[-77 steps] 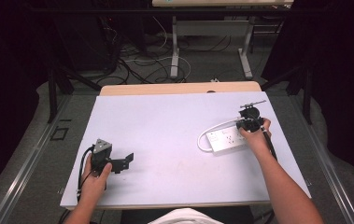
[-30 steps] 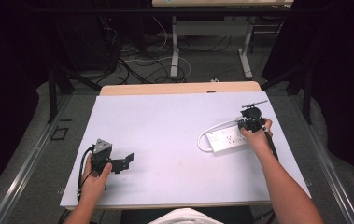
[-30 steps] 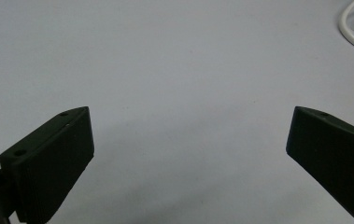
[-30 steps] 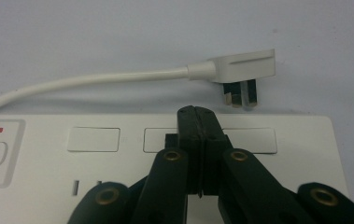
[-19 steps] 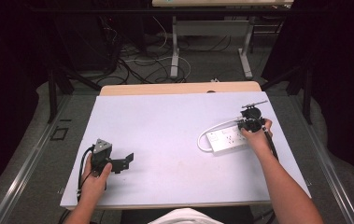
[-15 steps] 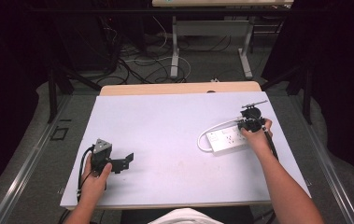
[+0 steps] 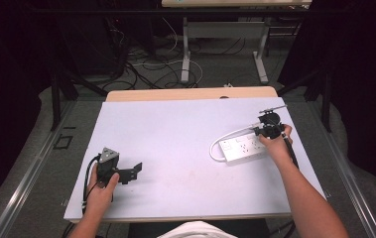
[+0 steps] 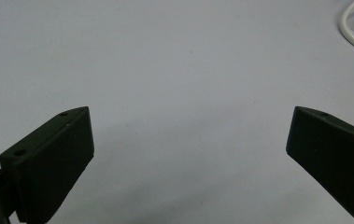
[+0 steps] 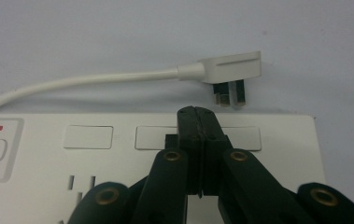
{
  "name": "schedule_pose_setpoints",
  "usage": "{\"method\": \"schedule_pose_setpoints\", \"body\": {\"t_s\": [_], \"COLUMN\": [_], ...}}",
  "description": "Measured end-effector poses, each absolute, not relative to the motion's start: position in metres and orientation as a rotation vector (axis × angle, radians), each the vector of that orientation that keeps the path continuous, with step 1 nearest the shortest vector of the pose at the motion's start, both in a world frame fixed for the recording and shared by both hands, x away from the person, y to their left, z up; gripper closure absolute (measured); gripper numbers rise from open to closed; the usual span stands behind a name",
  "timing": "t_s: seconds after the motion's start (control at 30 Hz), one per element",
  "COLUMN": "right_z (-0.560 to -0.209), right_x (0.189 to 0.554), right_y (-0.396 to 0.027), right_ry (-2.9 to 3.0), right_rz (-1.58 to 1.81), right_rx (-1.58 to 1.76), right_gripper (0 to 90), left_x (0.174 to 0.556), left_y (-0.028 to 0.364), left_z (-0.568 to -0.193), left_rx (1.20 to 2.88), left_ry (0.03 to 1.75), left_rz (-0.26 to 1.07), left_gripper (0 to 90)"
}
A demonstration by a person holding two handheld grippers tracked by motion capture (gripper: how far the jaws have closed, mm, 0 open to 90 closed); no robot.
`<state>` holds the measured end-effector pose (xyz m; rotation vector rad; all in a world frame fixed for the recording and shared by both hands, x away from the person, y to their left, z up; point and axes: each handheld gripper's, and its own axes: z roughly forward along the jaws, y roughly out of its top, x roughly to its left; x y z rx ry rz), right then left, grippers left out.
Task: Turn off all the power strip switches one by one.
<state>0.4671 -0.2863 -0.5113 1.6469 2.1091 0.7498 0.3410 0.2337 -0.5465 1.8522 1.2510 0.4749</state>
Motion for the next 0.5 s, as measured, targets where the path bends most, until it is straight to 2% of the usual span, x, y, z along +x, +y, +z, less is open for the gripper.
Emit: {"method": "schedule_pose_setpoints", "body": {"t_s": [0.5], "right_z": [-0.498], "right_x": [0.476], "right_y": [-0.303], "right_ry": [2.077], "right_rz": [0.692], "right_rx": [1.66], "right_gripper": [90.0], "left_x": [0.341], "left_y": [0.234], "left_z": [-0.547], "left_rx": [1.856], "left_ry": [1.249], "left_rz": [0.481], "left_gripper": [0.9]}}
